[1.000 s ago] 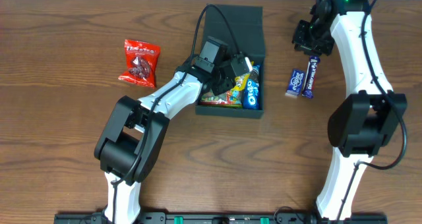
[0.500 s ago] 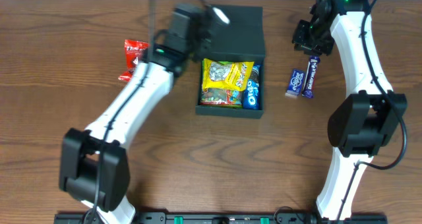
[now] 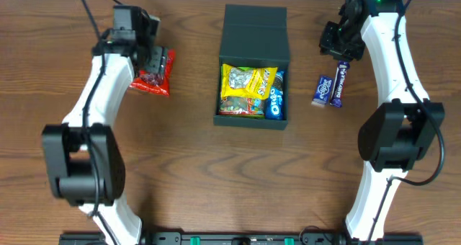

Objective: Pack container
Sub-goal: 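Return the left gripper left and grasp the red Hacks bag, then carry the red bag right and drop it into the box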

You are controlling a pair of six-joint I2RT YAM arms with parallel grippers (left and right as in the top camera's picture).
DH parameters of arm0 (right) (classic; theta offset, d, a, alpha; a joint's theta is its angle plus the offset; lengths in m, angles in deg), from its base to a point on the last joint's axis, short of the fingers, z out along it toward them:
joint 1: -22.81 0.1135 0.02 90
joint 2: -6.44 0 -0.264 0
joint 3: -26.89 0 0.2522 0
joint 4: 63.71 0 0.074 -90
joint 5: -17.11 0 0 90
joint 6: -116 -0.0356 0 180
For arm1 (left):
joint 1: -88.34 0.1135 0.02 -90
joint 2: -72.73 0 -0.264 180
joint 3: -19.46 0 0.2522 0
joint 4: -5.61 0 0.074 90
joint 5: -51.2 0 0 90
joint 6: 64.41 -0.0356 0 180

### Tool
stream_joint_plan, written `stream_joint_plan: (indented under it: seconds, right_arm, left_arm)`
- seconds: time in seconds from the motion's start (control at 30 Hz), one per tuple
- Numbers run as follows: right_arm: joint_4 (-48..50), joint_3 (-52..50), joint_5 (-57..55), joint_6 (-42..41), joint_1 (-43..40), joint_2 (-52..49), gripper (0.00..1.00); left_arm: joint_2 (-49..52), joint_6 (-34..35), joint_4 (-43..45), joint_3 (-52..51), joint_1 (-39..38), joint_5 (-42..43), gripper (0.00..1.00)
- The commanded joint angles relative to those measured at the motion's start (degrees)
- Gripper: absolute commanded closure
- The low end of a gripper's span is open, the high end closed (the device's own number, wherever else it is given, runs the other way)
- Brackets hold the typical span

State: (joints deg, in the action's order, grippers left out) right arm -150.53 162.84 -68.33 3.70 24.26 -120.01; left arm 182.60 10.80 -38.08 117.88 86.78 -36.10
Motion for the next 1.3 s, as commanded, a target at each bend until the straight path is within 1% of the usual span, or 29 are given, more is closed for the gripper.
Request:
stream_joint_plan:
  seconds: [0.0,0.03,0.13,0.17,0.23,0.27,0.4,0.57,0.67,0.73,0.83,0.93,1.07,1.13,1.2,1.27]
  right_arm:
    - [-0.1,1.1,0.4,0.1,0.3,1.6,0.65]
    - [-0.2,1.1,0.4,0.1,0.3,1.6,0.65]
    - [-0.4,1.1,0.4,0.1,0.3,1.6,0.64]
    - [-0.4,1.1,0.4,0.1,0.3,1.6,0.64]
    - [-0.4,1.1,0.4,0.1,0.3,1.6,0.64]
    - [-0.4,1.1,0.4,0.1,0.3,1.6,0.64]
    - [-0.4,1.1,0.4,0.1,0.3,1.6,0.63]
    - [-0.4,1.1,0.4,0.1,0.3,1.6,0.63]
    - [-0.4,1.1,0.4,0.1,0.3,1.6,0.63]
    - [-0.4,1.1,0.4,0.1,0.2,1.6,0.63]
    - [-0.4,1.1,0.4,0.1,-0.4,1.6,0.63]
    - [-0.4,1.1,0.4,0.1,-1.4,1.6,0.63]
    - [-0.4,1.1,0.6,0.1,-3.0,1.7,0.63]
    - [-0.4,1.1,1.5,0.1,-3.7,1.6,0.63]
    - [-0.4,1.1,2.2,0.1,-4.4,1.6,0.63]
    - [-0.4,1.1,2.4,0.1,-5.0,1.6,0.63]
  left_arm:
    - [4.0,0.7,-0.7,-0.2,0.2,-0.1,0.33]
    - [5.0,0.7,-1.1,-0.2,0.2,-0.4,0.36]
    - [7.2,0.7,-1.6,-0.2,0.2,-0.6,0.39]
    - [8.1,0.7,-1.6,-0.2,0.2,-1.6,0.43]
    - [9.0,0.7,-1.5,-0.2,0.2,-2.6,0.44]
    - [9.6,0.7,-1.6,-0.2,0.2,-3.3,0.46]
    - [11.1,0.7,-1.6,-0.2,0.2,-3.3,0.94]
    - [10.0,0.7,-1.7,0.5,0.2,-4.3,0.94]
    - [7.5,0.5,-1.5,0.9,0.1,-4.8,0.94]
    - [4.9,-1.2,-1.0,1.5,0.1,-4.6,0.94]
    - [-0.7,-6.9,1.1,1.8,-0.4,-3.8,0.94]
    - [-5.9,-15.7,1.5,1.8,-1.9,2.1,0.94]
    - [-10.6,-25.7,0.3,1.8,-5.5,16.6,0.94]
    - [-11.0,-28.5,-0.9,1.8,-7.8,21.8,0.94]
    - [-10.8,-31.3,-3.5,1.8,-10.7,25.1,0.94]
    - [-10.6,-35.0,-6.5,1.7,-13.7,26.4,0.94]
